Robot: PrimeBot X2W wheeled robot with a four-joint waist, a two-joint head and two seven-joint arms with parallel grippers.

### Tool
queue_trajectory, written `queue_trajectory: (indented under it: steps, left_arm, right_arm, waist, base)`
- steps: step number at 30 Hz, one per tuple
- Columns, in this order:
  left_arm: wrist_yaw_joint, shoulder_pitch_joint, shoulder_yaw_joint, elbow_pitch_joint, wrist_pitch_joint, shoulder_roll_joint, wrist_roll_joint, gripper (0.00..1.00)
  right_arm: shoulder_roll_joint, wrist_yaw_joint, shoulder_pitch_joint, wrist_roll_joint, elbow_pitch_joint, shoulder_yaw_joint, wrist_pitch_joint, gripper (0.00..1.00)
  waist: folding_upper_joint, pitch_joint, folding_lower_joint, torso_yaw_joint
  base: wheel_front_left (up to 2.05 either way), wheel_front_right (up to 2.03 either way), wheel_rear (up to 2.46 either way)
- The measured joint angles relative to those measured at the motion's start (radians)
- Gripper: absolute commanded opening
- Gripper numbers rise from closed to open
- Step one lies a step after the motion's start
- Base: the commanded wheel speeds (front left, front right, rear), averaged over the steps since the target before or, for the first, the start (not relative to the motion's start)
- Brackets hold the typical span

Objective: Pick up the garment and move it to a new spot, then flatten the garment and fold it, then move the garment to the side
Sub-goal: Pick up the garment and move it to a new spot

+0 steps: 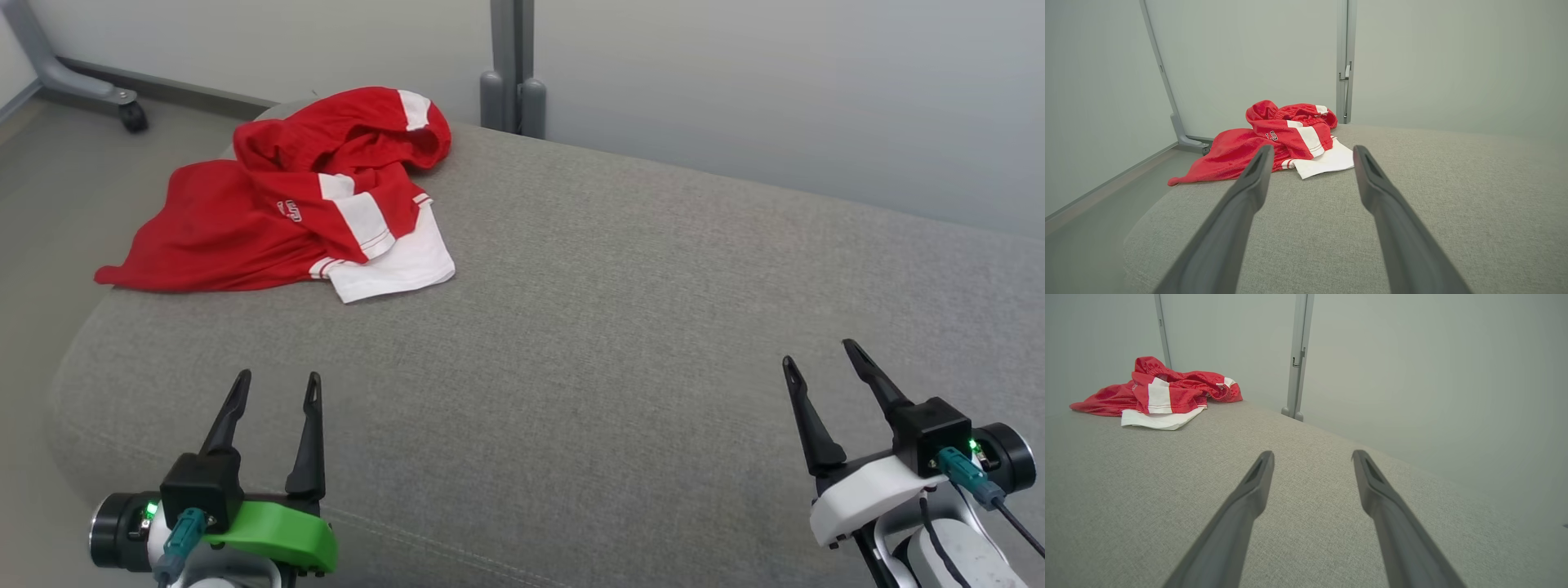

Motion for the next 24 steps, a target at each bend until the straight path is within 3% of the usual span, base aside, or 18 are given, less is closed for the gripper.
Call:
queue_trajectory:
  steps: [6,13,24]
  left_arm:
    - [0.008,0.028,0.036,-0.002,0.000,0.010,0.001,1.00]
    - [0.029,0.063,0.110,-0.044,-0.002,0.026,0.000,1.00]
    - [0.039,0.090,0.154,-0.087,-0.003,0.022,-0.001,1.00]
  right_arm:
    - [0.015,0.013,-0.004,-0.002,0.018,0.020,0.000,1.00]
    - [0.040,0.052,-0.068,-0.016,0.029,0.074,0.000,1.00]
    - [0.072,0.087,-0.140,-0.025,0.082,0.117,0.000,1.00]
  waist:
    - [0.0000,-0.015,0.0000,0.068]
    - [0.0000,-0.019,0.0000,0.131]
    - [0.0000,-0.010,0.0000,0.152]
  base:
    - [0.00,0.00,0.00]
    - [0.00,0.00,0.00]
    - [0.00,0.00,0.00]
